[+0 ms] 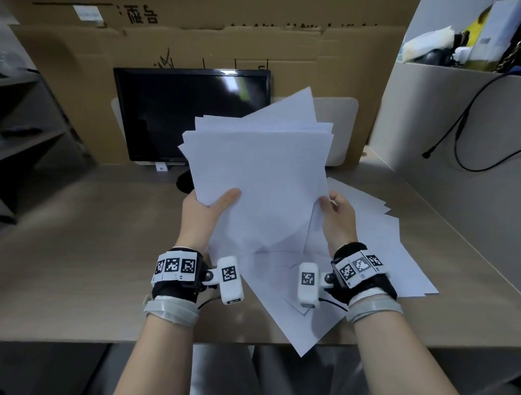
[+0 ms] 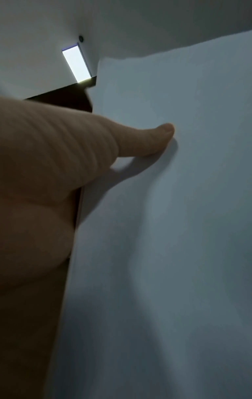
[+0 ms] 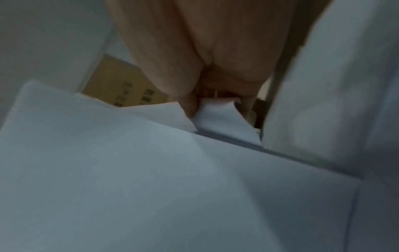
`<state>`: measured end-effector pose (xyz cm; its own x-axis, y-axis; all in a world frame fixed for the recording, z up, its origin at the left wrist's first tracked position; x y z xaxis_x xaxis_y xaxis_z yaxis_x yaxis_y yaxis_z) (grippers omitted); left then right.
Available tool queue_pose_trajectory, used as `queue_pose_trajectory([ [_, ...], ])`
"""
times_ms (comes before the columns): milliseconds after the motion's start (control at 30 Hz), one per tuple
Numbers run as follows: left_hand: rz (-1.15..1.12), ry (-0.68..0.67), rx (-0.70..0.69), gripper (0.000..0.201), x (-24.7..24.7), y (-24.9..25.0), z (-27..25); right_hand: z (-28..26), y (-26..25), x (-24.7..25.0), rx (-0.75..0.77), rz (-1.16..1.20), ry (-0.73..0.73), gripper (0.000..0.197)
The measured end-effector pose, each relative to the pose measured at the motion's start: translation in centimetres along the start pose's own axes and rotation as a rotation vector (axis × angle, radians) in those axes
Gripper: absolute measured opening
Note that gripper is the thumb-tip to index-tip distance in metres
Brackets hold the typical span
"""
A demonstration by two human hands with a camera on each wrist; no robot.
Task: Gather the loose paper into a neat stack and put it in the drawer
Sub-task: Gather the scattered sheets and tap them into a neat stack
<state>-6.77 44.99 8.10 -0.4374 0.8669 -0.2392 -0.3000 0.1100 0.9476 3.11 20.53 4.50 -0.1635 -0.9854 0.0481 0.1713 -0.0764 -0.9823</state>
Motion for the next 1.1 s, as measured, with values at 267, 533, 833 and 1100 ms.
queue_pose_trajectory([
  [267,-0.008,0.009,0.050,0.030,-0.1,-0.4,0.4,-0.7,1.4,-0.5,-0.133,-0.218,-0.233,0.020],
  [533,-0.014,-0.007,0.098,0.033,0.4,-1.2,0.5,-1.8,-0.1,-1.4,-0.160,-0.148,-0.597,0.066],
  [833,0.016,0.076,0.142,0.011,0.3,-3.4,0.7,-2.3,-0.2,-1.5,-0.269,0.242,-0.423,0.049],
  [1100,-0.022,0.005,0.228,0.036,-2.0,-2.7,1.5,-1.5,-1.4,0.0,-0.087,0.013,-0.261,0.013],
])
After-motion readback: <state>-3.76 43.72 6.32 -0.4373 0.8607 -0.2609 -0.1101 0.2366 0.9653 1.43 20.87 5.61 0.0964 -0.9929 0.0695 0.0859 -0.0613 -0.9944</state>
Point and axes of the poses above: each hand's wrist, its own z-axis towards the middle knuckle, its own x-axis out of the back of the hand, y = z × x, the point moved 2 cm from there along z, towards the middle knuckle, and after that the axes turned 2 degrees about y, right-handed, at the moved point
